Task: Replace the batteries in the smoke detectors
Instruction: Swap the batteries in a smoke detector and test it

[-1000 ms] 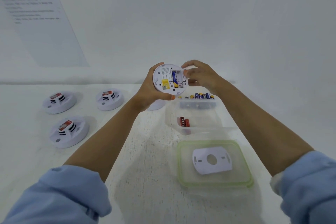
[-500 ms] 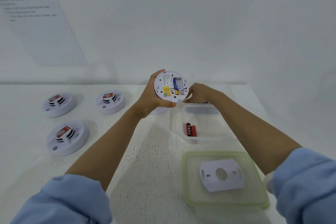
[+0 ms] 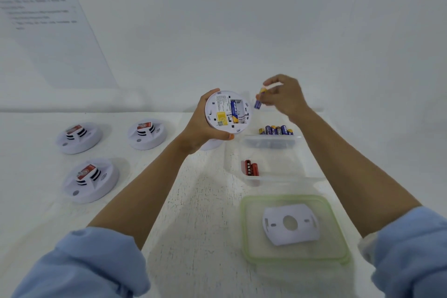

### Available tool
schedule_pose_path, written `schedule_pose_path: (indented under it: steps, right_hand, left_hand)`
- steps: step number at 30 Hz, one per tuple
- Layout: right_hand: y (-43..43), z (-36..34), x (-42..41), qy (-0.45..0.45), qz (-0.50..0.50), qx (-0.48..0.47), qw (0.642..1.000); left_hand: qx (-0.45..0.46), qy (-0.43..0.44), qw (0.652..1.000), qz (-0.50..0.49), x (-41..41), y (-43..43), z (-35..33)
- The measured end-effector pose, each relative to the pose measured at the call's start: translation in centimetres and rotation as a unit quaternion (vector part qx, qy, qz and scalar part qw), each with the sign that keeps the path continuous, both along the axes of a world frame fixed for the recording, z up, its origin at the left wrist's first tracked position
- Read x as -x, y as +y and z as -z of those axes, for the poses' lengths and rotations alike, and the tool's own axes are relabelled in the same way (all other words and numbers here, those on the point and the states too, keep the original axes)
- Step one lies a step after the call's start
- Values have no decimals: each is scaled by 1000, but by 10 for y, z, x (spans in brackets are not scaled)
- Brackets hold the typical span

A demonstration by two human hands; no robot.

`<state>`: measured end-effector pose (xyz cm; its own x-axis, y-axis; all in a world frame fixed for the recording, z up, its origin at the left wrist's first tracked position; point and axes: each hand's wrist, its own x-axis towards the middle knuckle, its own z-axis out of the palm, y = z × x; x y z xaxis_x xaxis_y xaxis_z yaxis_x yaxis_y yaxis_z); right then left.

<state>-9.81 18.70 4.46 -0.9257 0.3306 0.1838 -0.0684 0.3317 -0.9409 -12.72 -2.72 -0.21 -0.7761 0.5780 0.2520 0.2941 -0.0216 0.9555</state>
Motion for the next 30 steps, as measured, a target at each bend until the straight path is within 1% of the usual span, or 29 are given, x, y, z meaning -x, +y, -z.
schedule_pose_path:
  steps: [2,3,6,9,11,12,15,16,18,22,25,26,28,29,30]
  right_hand:
    - [-3,-15,-11,48,-22,18,998]
    - [-7,-19,-15,57,-38,6,998]
    - [-23,-20,-27,56,-50,-110,991]
    - [-30,-14,-37,86,-47,-211,973]
    - [-31,-8,-44,108,-47,-242,963]
    - [-33,-5,-48,107,-47,-229,966]
    - [-40,0,-58,87,-54,-148,984]
    - [-42,1,-62,85,-51,-140,985]
    - [-45,2,-68,87,-44,-154,983]
    - [-48,3,-82,69,-53,-227,970]
    - [-45,3,-93,42,-72,-226,970]
    - [-44,3,-98,31,-90,-207,974]
    - [-43,3,-109,-7,-134,-128,983]
    - [-41,3,-116,-18,-155,-106,982]
    - [-38,3,-123,-20,-167,-104,980]
  left_hand:
    - [-4,1,1000,5,-5,2,-2]
    - [-5,5,1000,6,-8,4,-3]
    - [-11,10,1000,14,-16,9,-7]
    - [-23,10,999,27,-24,11,-11]
    - [-32,9,999,29,-28,10,-12]
    - [-36,9,999,27,-30,10,-12]
    - [-40,5,999,20,-36,9,-12]
    - [-42,3,999,22,-39,9,-11]
    - [-46,-1,999,27,-42,8,-10]
    - [-46,-14,998,29,-49,7,-10]
    - [-48,-19,998,38,-55,3,-8]
    - [-45,-15,998,44,-58,1,-7]
    - [-40,-13,997,60,-65,-5,-5]
    - [-36,-18,997,64,-69,-8,-5]
    - [-29,-23,997,67,-72,-12,-5]
